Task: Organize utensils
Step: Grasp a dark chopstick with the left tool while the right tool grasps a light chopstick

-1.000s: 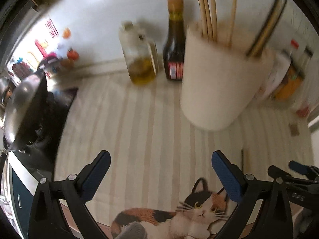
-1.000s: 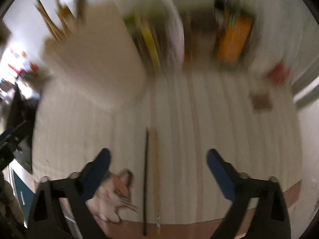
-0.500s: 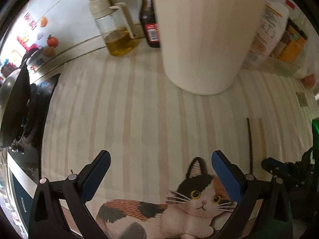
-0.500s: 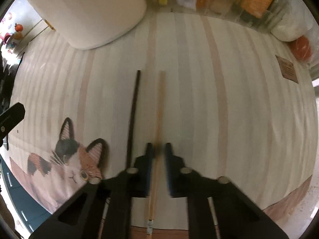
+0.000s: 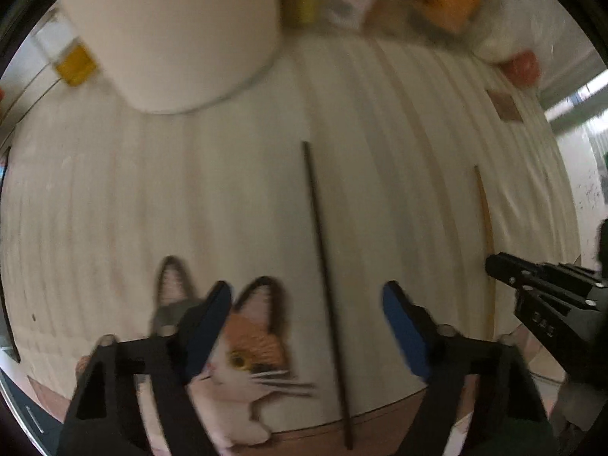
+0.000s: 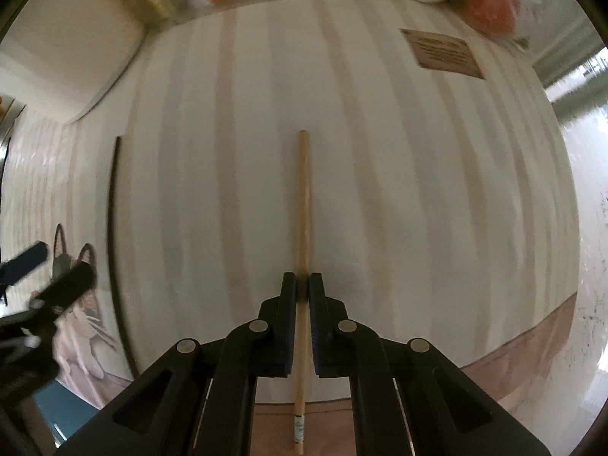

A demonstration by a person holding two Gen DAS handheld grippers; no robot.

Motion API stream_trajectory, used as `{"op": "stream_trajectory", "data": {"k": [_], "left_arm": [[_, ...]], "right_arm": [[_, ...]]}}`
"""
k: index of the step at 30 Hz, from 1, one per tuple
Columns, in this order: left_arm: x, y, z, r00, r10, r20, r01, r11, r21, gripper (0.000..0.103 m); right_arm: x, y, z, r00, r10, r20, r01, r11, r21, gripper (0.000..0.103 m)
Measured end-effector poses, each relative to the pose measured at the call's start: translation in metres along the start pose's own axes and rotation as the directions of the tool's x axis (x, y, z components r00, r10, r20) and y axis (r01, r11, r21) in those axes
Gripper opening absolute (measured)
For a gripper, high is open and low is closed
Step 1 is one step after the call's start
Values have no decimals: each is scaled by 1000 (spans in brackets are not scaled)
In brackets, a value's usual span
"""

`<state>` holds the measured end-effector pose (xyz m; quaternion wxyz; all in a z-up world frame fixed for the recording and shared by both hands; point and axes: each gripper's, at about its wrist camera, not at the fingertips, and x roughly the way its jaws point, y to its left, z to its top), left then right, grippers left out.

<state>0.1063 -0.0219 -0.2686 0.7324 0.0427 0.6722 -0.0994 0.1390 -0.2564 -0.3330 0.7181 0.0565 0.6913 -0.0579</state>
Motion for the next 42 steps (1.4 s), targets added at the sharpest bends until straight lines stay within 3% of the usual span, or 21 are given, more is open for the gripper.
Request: {"op": "stream_trajectory", "data": {"k": [8, 10, 17, 22, 30, 33, 38, 42], "left_arm": [[10, -11, 5, 998, 70, 12, -70, 997, 25, 18], [7, -2, 5, 997, 74, 13, -74, 997, 14, 6], [-2, 44, 0, 988, 150, 20, -150, 989, -13, 5], [-9, 68, -5, 987, 162, 9, -161, 986, -42, 4], [-11, 85, -9, 996, 89, -25, -91, 991, -94, 5], [-7, 106, -8, 998, 52, -36, -56, 993, -107, 13], [-2, 104, 3, 999, 22, -47, -26, 994, -106, 34], [0, 97, 7, 998, 40, -39, -44, 994, -97, 34]], "right_arm": [[4, -20, 1, 1000, 4, 2, -4, 1000, -3, 7], [0, -3, -3, 1000, 3, 5, -3, 1000, -7, 7], [4, 27, -10, 999, 47, 13, -46, 998, -44, 7], [5, 58, -8, 996, 86, 3, -85, 992, -96, 7], [8, 62, 10, 994, 104, -32, -107, 990, -93, 7], [13, 55, 26, 993, 113, -39, -116, 991, -68, 7], [8, 45, 33, 995, 95, -39, -97, 994, -46, 8], [8, 45, 46, 995, 92, -34, -93, 995, -29, 12]]}}
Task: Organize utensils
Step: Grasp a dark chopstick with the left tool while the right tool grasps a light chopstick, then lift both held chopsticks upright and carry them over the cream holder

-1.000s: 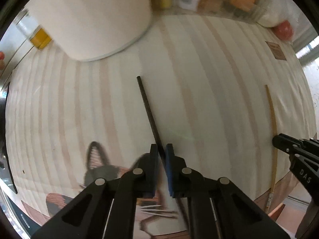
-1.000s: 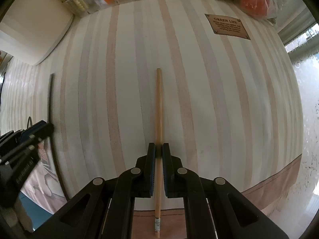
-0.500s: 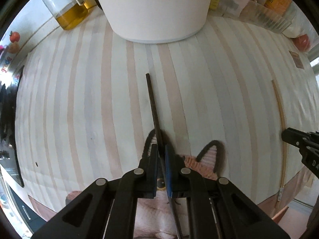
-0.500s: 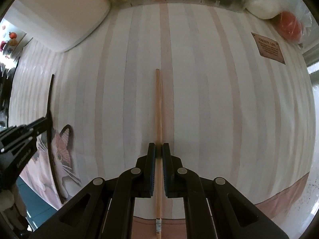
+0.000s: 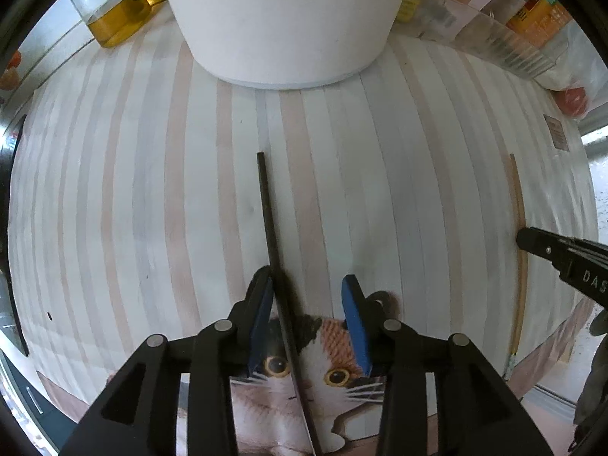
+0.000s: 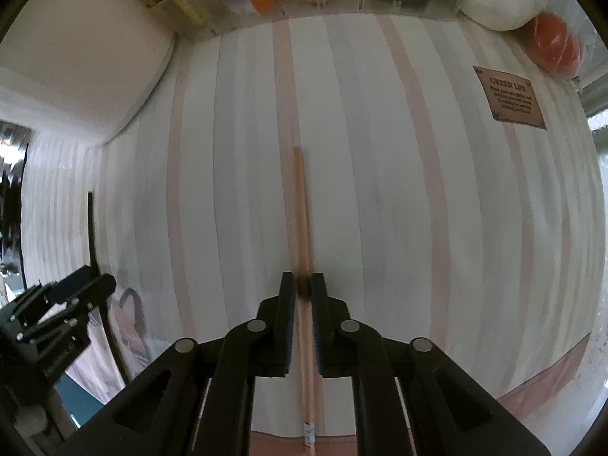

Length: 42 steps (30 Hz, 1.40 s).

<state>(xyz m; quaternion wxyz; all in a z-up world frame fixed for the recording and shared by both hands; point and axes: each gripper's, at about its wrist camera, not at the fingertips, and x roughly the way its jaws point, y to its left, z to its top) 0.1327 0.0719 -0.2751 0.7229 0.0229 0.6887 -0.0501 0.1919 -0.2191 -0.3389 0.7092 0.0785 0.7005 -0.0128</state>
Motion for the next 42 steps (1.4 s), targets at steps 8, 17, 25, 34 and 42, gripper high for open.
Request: {"op": "stream_trajectory", "data": {"k": [8, 17, 25, 34, 42], "left_arm": [[2, -18, 17, 999, 39, 33, -40, 999, 16, 4], [-33, -20, 19, 994, 29, 105, -29, 1000, 7, 3], [-88, -16, 11, 977, -1, 215, -3, 1000, 17, 3], [-152, -1, 9, 929, -20, 370, 16, 1000, 13, 3], [-204, 4, 12, 871, -28, 491, 24, 1000, 14, 2]], "right_arm": [[-3, 22, 22, 996, -87, 31, 88, 995, -50, 7], [-27, 29, 15, 995, 22, 101, -17, 998, -55, 6], [-80, 36, 0, 968, 141, 209, -126, 989, -83, 6], [-130, 49, -8, 920, 216, 326, -180, 974, -139, 6], [-177, 72, -2, 864, 270, 426, -210, 960, -182, 6]]}}
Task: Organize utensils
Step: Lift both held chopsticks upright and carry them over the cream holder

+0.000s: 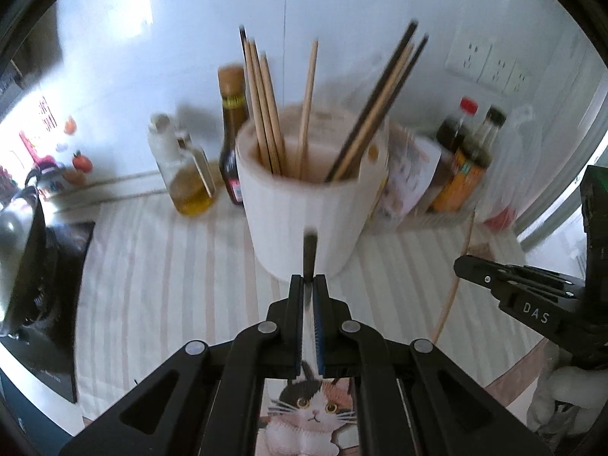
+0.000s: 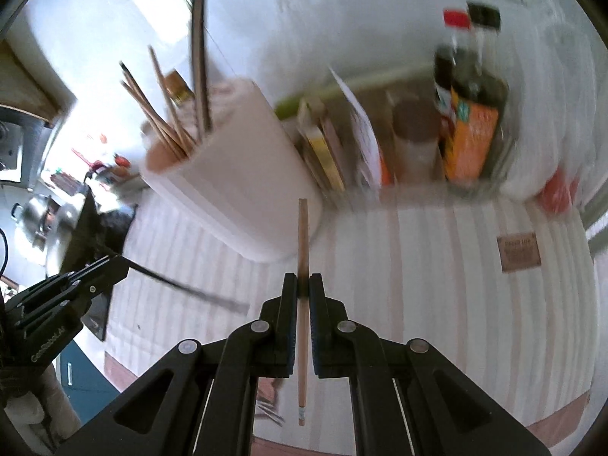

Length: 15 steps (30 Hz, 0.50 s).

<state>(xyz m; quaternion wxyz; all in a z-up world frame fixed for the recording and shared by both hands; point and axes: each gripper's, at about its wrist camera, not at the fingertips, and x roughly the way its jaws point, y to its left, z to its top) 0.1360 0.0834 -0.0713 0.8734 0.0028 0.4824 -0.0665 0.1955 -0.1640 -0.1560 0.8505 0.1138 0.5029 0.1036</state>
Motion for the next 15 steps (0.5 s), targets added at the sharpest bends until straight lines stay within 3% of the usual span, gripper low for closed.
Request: {"op": "stream_trajectory", "data": {"k": [8, 15], "left_arm": [[-47, 1, 24, 993, -34, 117, 35, 999, -5, 2], [-86, 3, 42, 977, -66, 202, 67, 998, 1, 2]], "right_arm": [[-48, 26, 34, 990, 48, 133, -44, 999, -30, 6], [-91, 46, 67, 965, 97, 245, -83, 994, -66, 6]]}}
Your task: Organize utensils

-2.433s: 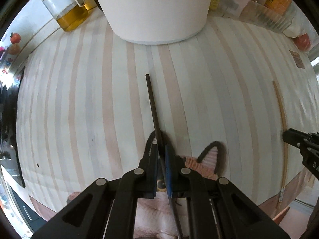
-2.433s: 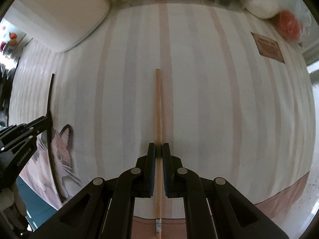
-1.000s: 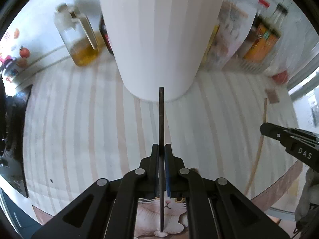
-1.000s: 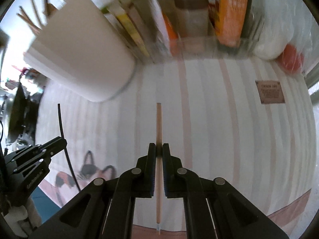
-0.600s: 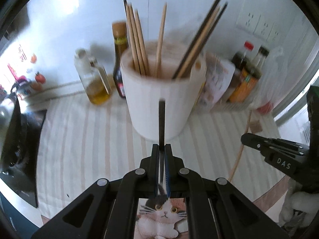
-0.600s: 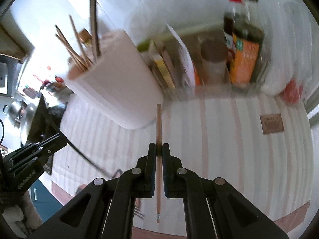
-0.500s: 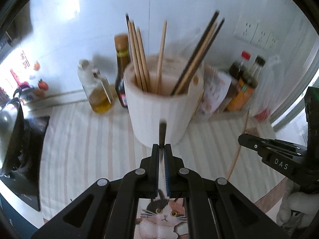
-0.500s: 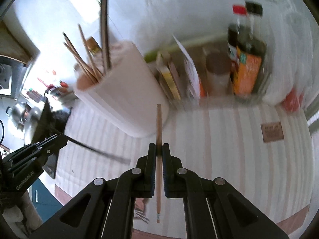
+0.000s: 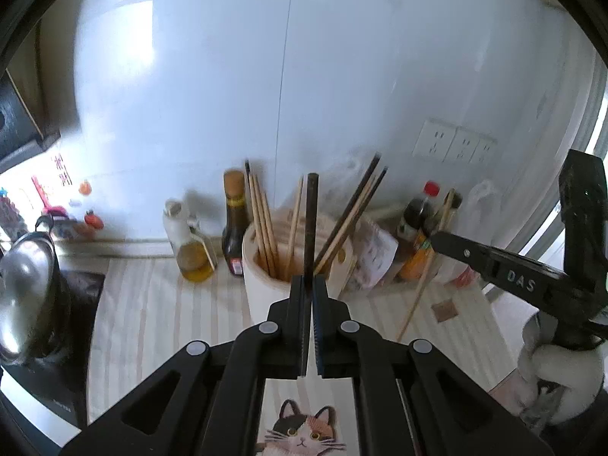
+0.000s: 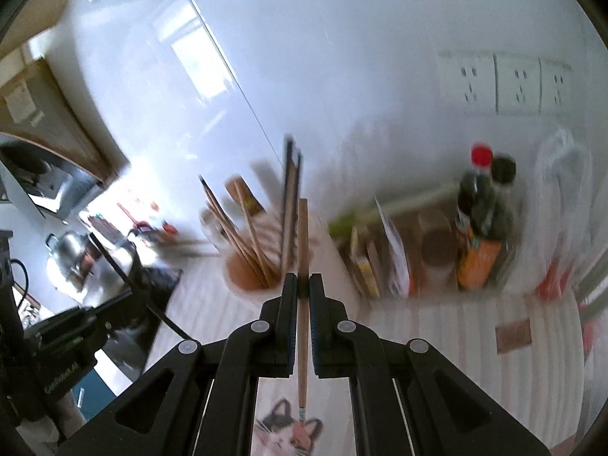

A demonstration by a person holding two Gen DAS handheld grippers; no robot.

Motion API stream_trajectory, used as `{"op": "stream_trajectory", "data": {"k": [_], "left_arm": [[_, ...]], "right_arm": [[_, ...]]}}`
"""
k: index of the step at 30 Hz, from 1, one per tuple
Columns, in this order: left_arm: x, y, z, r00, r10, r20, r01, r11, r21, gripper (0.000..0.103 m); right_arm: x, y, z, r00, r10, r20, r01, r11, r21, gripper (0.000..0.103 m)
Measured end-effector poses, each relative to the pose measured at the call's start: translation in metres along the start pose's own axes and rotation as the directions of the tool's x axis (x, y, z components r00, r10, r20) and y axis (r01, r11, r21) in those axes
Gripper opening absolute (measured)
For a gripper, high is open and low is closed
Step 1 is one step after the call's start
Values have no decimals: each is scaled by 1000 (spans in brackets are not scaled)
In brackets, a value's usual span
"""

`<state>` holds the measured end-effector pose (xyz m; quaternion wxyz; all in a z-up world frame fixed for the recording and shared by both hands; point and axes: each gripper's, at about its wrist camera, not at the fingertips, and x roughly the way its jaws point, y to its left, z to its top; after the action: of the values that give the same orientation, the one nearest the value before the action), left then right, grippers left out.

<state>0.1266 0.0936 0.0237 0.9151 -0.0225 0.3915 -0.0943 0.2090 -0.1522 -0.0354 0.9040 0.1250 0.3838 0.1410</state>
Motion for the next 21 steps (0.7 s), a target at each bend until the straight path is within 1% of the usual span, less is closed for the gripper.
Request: {"op": "stream_trajectory", "data": {"k": [5, 11, 14, 21], "left_arm": [[-31, 2, 20, 997, -29, 68, 29, 1000, -6, 1], [-58, 4, 44, 989, -46, 140, 48, 999, -10, 1], [-64, 4, 57, 985, -33, 170, 35, 999, -6, 1], [-52, 10, 77, 982, -17, 186, 22, 999, -24, 0]], "right_arm": [[-22, 18, 32, 996, 42, 74, -40, 999, -26, 6], [-32, 37, 60, 989, 69, 128, -62, 996, -65, 6], [-31, 46, 70, 987, 75, 144, -64, 995, -81, 6], [-15, 63, 87, 985, 61, 159, -44, 993, -110, 6]]}}
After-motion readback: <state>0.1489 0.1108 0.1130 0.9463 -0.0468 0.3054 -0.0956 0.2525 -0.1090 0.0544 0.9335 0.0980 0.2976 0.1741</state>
